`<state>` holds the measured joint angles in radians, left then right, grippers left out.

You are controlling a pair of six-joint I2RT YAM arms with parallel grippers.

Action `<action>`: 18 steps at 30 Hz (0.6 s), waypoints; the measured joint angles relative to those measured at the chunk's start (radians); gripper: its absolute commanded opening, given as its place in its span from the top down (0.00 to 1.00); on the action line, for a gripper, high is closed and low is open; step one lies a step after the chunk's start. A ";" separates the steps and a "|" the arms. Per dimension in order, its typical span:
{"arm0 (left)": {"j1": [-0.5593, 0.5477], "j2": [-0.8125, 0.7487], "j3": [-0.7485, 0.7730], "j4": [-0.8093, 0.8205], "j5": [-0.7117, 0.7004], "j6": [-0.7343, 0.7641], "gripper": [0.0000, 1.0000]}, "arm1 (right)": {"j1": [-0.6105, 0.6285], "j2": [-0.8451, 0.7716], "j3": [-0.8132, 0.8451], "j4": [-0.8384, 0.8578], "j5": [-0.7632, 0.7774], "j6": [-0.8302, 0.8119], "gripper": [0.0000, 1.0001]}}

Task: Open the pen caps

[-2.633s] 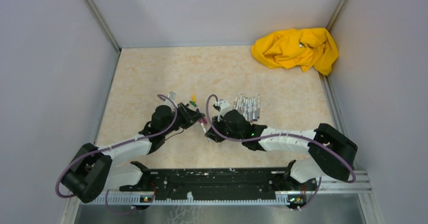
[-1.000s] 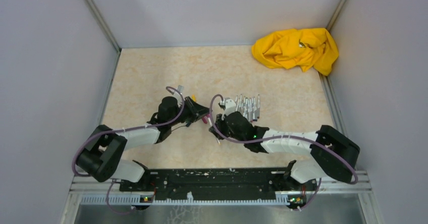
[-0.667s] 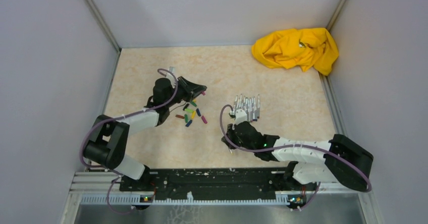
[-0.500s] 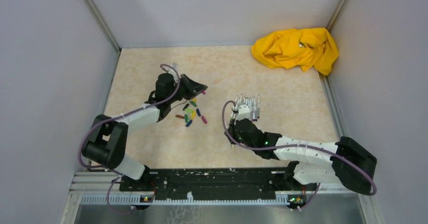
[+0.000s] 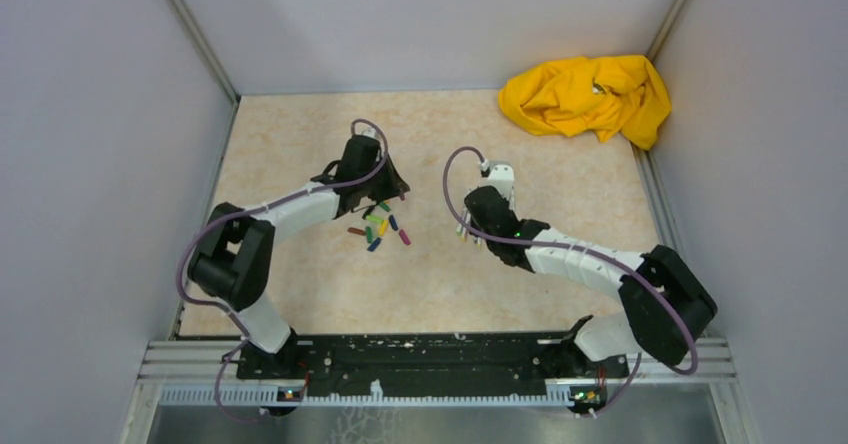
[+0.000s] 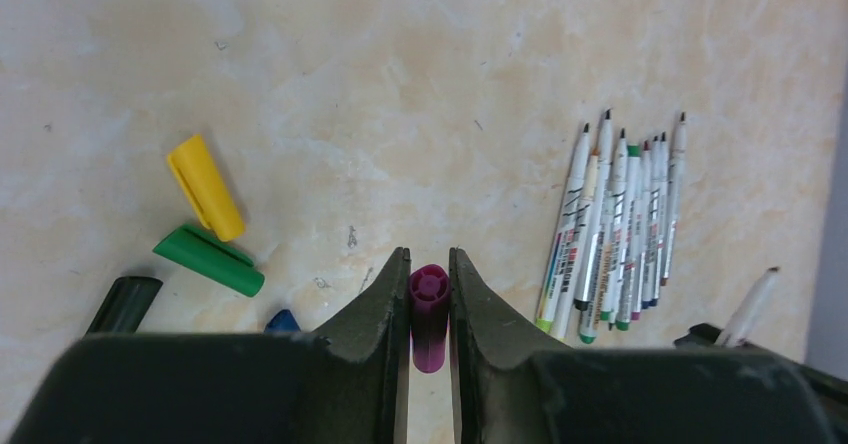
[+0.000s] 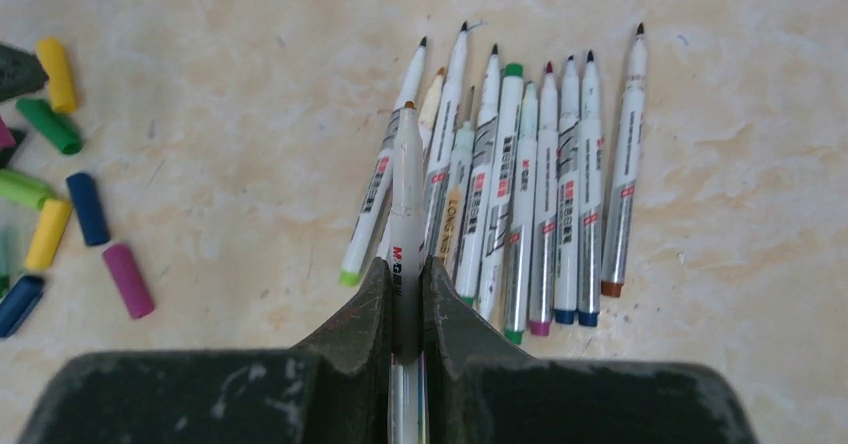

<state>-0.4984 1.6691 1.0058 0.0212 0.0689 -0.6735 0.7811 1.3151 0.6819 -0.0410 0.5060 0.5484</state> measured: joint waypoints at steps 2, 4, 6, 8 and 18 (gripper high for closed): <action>-0.017 0.045 0.039 -0.037 -0.016 0.026 0.79 | -0.033 0.051 0.044 -0.014 0.004 -0.011 1.00; -0.029 0.082 0.068 -0.064 -0.027 0.047 0.76 | -0.059 0.098 0.088 -0.023 0.005 -0.024 1.00; -0.037 0.108 0.081 -0.087 -0.038 0.063 0.72 | -0.079 0.141 0.129 -0.035 0.008 -0.035 1.00; -0.043 0.132 0.092 -0.110 -0.055 0.074 0.64 | -0.091 0.188 0.174 -0.043 0.009 -0.050 1.00; -0.046 0.158 0.095 -0.162 -0.095 0.099 0.50 | -0.148 0.330 0.250 -0.063 0.008 -0.079 0.97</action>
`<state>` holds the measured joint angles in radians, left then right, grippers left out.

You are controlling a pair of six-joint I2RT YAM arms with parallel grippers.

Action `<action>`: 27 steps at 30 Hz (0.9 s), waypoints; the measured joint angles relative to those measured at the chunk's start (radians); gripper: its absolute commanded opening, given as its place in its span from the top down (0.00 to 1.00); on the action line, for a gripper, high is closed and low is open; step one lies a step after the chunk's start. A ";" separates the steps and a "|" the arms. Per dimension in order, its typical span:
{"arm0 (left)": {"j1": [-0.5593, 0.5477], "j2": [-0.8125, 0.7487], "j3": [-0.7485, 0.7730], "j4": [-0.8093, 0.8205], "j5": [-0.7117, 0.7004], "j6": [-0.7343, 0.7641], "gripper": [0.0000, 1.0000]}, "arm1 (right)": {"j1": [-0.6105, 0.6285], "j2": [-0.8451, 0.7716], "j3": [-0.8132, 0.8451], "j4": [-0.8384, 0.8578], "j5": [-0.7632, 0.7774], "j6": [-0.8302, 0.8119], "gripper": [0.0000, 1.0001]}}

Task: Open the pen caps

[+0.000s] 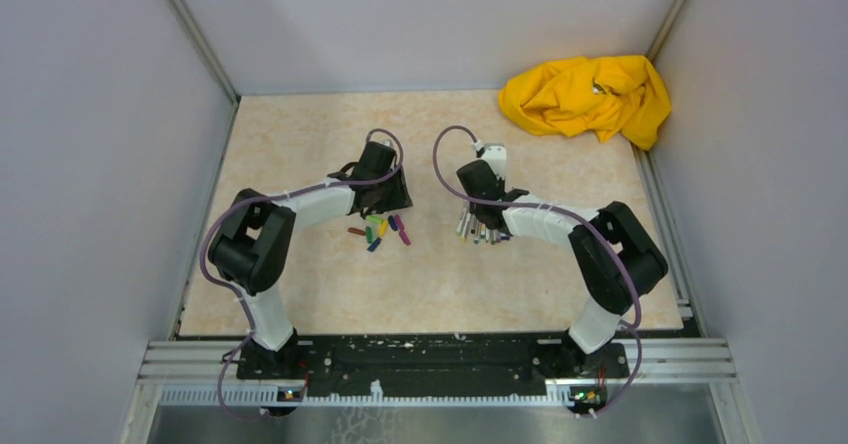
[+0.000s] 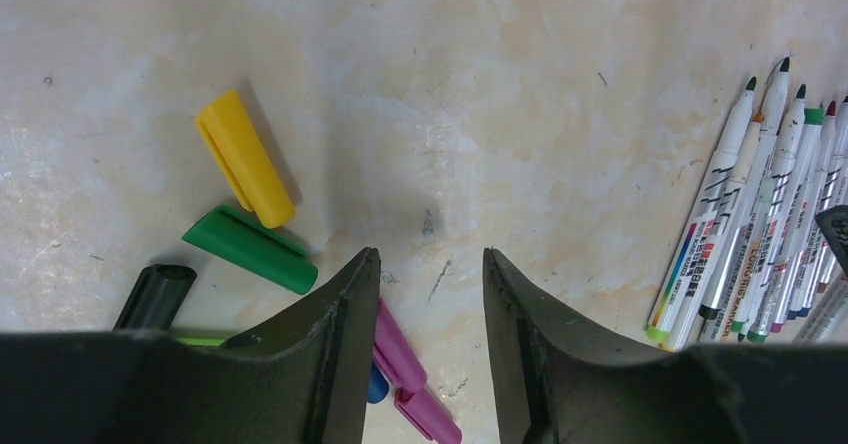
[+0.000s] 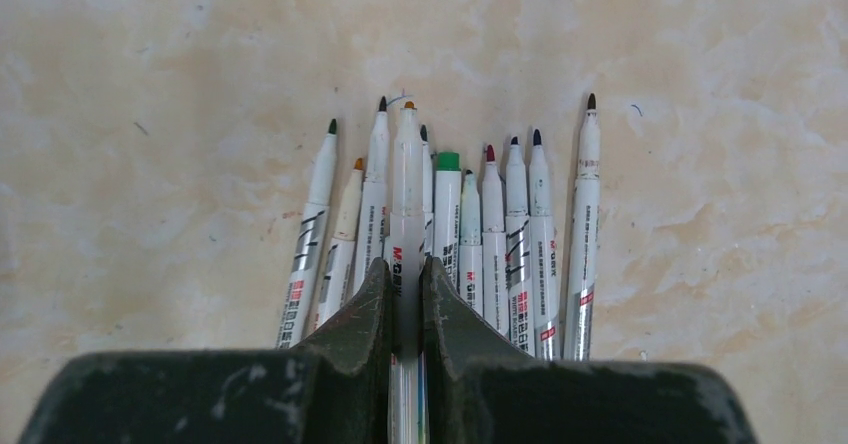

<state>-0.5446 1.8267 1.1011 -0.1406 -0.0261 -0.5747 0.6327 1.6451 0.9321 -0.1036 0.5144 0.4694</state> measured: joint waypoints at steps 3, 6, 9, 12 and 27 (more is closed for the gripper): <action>-0.001 0.000 0.000 -0.002 -0.001 0.000 0.45 | -0.009 0.031 0.000 -0.002 0.000 -0.006 0.91; -0.004 0.000 0.000 -0.002 -0.003 -0.001 0.41 | -0.013 0.047 0.000 -0.002 0.000 -0.013 0.82; -0.006 -0.006 0.000 -0.002 -0.005 -0.001 0.36 | -0.013 0.048 0.000 0.002 -0.001 -0.023 0.69; -0.006 -0.021 0.000 -0.002 -0.010 -0.003 0.31 | -0.013 0.049 0.000 0.006 -0.004 -0.033 0.60; -0.036 -0.212 -0.020 -0.013 -0.072 -0.007 0.23 | -0.013 -0.109 -0.018 0.007 -0.044 -0.113 0.37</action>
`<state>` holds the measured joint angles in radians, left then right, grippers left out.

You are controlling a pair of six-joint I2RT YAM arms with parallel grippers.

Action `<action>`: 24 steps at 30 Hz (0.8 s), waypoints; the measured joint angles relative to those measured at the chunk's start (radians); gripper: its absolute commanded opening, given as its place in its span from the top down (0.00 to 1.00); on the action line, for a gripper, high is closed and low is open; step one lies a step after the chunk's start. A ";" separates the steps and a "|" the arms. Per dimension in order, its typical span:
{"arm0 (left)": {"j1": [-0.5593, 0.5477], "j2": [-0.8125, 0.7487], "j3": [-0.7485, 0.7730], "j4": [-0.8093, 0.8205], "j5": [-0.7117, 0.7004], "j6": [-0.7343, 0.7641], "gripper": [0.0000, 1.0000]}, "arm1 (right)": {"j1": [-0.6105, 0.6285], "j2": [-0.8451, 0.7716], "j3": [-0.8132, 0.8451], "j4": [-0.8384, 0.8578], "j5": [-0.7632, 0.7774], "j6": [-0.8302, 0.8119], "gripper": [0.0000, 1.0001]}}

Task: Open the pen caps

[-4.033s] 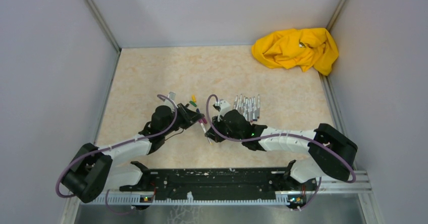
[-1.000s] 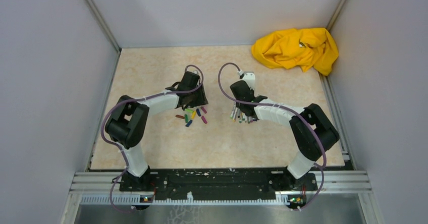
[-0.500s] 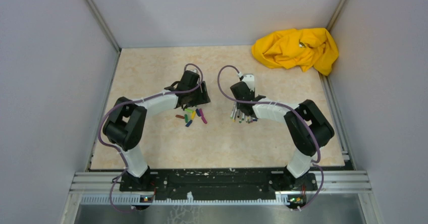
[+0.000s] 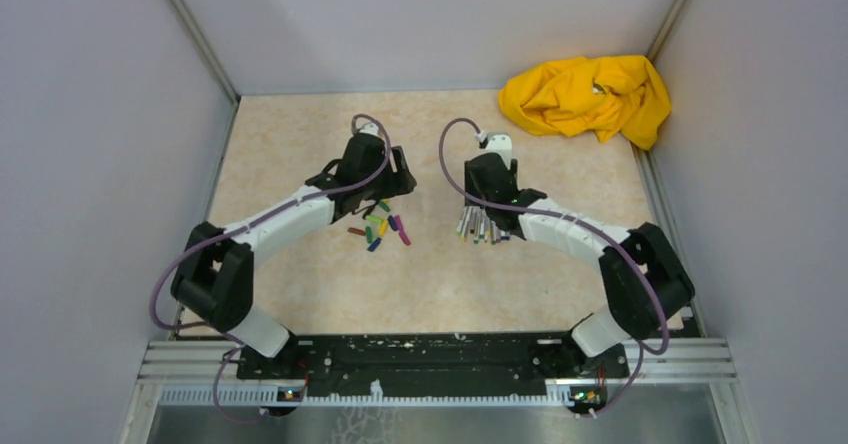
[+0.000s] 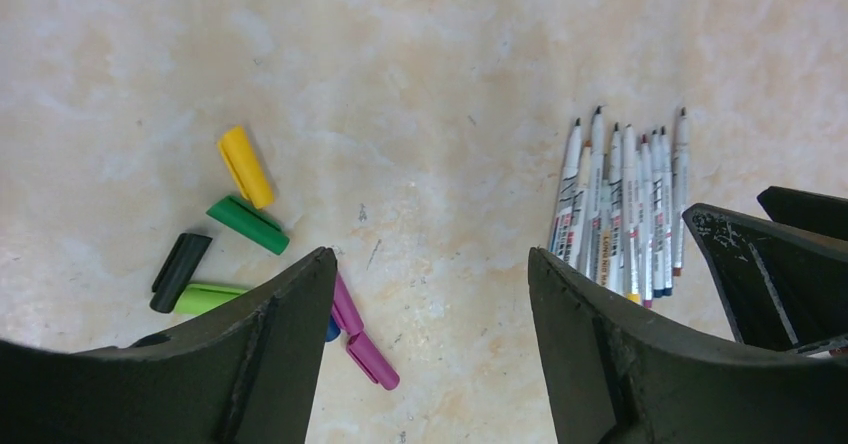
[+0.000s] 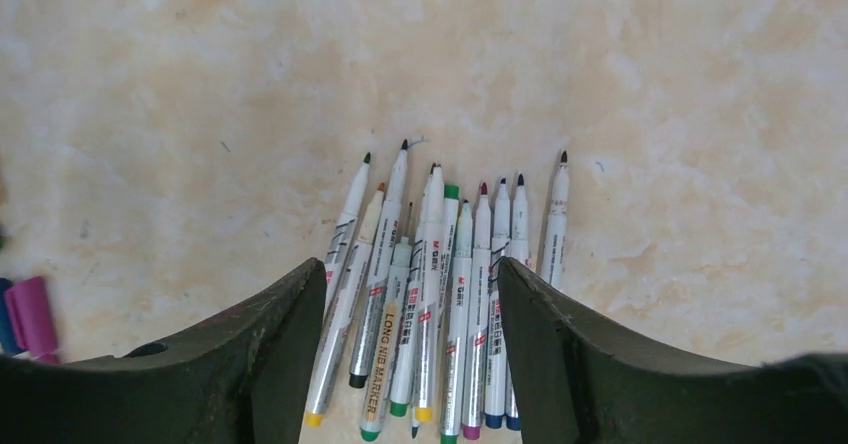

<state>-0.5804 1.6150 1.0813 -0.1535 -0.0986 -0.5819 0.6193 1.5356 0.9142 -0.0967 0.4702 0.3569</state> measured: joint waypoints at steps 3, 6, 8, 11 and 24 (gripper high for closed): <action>-0.007 -0.093 -0.044 0.024 -0.038 0.002 0.15 | 0.000 -0.077 -0.009 0.000 0.004 -0.013 0.33; -0.007 -0.195 -0.111 0.053 -0.082 0.004 0.01 | 0.000 -0.137 -0.032 0.002 0.011 -0.018 0.29; -0.007 -0.252 -0.151 0.067 -0.113 0.008 0.01 | 0.000 -0.174 -0.054 0.002 0.022 -0.017 0.27; -0.007 -0.323 -0.204 0.077 -0.160 0.010 0.01 | 0.000 -0.232 -0.105 0.007 0.036 -0.015 0.25; -0.007 -0.562 -0.430 0.154 -0.310 0.007 0.01 | 0.000 -0.438 -0.267 0.038 0.109 0.031 0.23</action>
